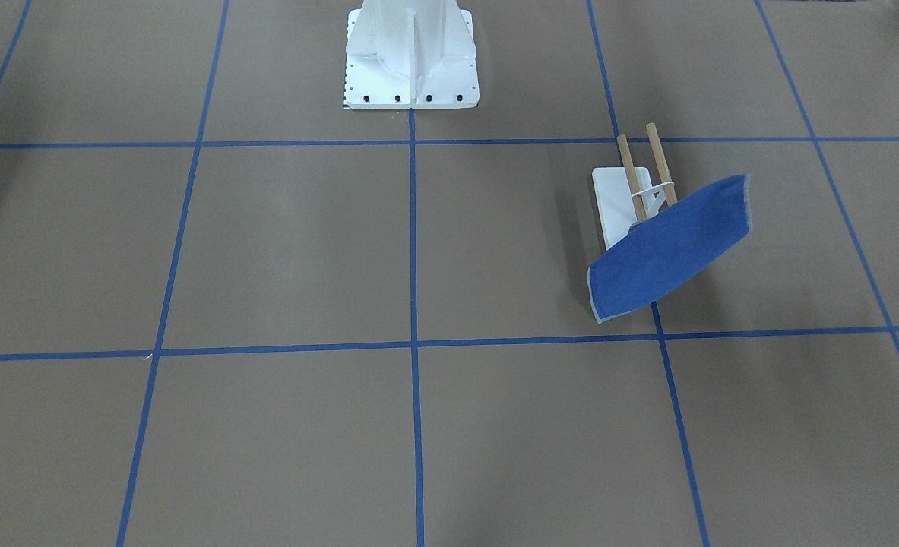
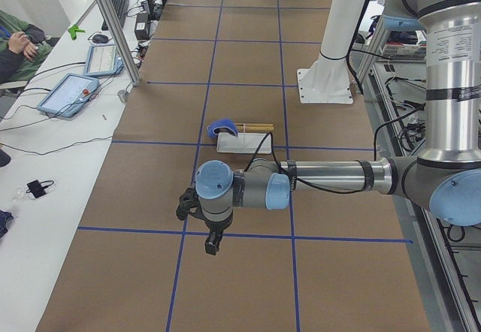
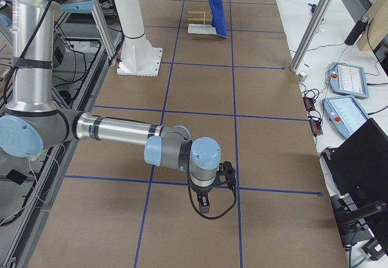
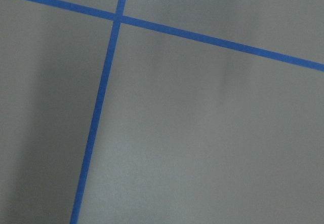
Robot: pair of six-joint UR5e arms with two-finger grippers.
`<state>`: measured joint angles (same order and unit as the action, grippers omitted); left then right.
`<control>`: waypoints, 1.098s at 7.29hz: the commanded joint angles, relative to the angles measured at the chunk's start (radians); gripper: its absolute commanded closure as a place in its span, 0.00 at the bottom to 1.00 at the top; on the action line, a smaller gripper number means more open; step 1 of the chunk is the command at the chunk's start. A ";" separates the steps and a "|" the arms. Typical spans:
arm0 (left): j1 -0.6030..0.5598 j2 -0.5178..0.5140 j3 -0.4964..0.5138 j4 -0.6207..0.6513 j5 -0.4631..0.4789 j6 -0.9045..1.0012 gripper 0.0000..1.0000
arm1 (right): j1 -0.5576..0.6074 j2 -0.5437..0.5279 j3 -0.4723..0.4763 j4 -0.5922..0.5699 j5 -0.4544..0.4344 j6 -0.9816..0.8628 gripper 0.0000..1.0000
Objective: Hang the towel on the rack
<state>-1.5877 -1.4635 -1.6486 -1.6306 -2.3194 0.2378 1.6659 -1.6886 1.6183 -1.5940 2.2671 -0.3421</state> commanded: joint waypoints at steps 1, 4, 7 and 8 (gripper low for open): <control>0.000 0.000 0.001 0.000 0.000 0.000 0.02 | 0.000 0.000 0.000 0.000 0.003 0.000 0.00; 0.000 0.000 0.001 0.002 0.000 0.000 0.02 | 0.000 0.000 0.000 0.002 0.005 0.000 0.00; 0.000 0.000 0.004 0.000 0.000 0.000 0.02 | 0.000 -0.006 0.017 0.002 -0.004 0.002 0.00; 0.000 0.000 0.004 0.000 0.000 0.000 0.02 | 0.000 -0.006 0.018 0.003 -0.003 0.002 0.00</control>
<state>-1.5877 -1.4634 -1.6449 -1.6304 -2.3194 0.2378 1.6659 -1.6932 1.6324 -1.5919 2.2652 -0.3406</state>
